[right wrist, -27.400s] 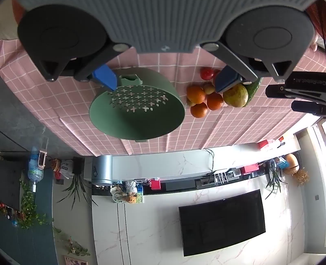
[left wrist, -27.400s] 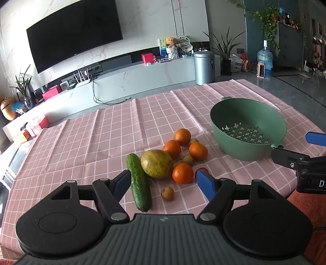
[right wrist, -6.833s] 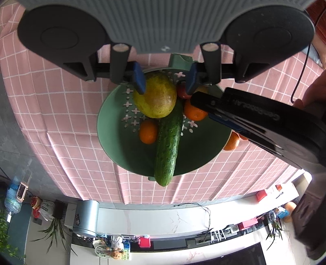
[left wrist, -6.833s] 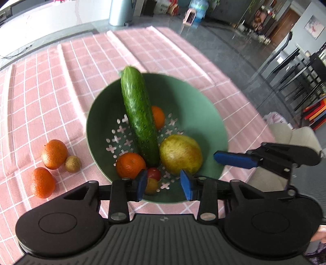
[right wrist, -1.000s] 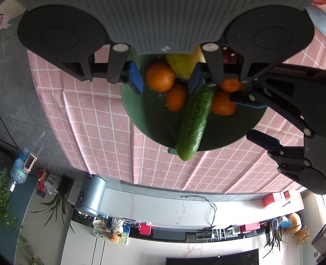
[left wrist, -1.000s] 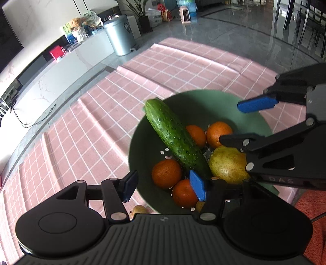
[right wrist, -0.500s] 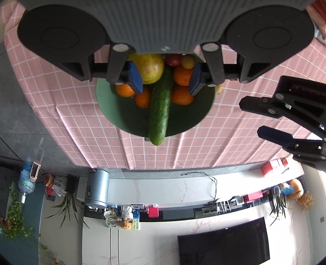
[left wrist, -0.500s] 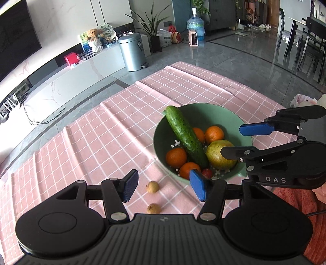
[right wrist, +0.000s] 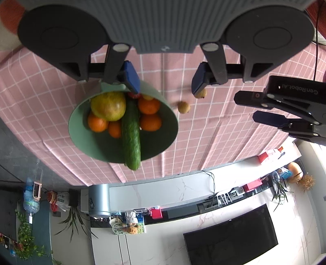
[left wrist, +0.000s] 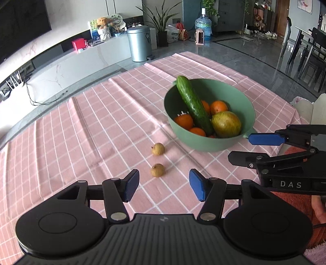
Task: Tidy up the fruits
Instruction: 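Withdraw both open tools from the colander toward the two small brown fruits, then grasp a small brown fruit with the left tool while the right tool grasps the other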
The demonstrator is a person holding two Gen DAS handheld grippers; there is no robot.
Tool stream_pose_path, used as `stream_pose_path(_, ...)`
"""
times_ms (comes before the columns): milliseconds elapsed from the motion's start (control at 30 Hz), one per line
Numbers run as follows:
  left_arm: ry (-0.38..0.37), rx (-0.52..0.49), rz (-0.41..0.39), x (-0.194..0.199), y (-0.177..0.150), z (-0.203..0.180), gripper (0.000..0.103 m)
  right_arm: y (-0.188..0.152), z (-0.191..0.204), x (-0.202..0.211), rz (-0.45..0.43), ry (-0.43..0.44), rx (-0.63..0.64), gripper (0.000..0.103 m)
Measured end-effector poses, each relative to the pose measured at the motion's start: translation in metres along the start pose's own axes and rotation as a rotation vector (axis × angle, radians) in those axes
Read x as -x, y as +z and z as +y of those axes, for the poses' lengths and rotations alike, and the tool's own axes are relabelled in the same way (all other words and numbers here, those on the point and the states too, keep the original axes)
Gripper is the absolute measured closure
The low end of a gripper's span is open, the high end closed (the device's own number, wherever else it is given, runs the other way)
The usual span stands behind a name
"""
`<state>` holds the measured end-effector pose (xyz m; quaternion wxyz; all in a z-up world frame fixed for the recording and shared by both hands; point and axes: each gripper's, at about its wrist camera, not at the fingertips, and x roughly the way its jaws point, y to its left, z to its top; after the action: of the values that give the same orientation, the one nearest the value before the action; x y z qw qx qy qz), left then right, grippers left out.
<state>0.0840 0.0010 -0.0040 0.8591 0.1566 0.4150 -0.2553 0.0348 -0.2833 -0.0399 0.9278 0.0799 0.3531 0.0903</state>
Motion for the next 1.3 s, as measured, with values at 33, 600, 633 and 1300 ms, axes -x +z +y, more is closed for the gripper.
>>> stream_pose_path(33, -0.004, 0.001, 0.001, -0.003, -0.002, 0.000, 0.036, -0.002, 0.001, -0.002, 0.006, -0.005, 0.001, 0.049)
stream_pose_path(600, -0.052, 0.104, 0.035, -0.066, -0.015, 0.016, 0.043, -0.010, 0.000, -0.049, 0.154, 0.003, -0.003, 0.057)
stream_pose_path(633, -0.051, 0.098, 0.037, -0.070, -0.015, 0.016, 0.043, -0.010, 0.000, -0.052, 0.161, 0.007, -0.004, 0.059)
stream_pose_path(1300, -0.032, 0.139, 0.048, -0.106, -0.019, 0.027, 0.053, -0.010, -0.008, -0.076, 0.222, 0.023, -0.071, 0.065)
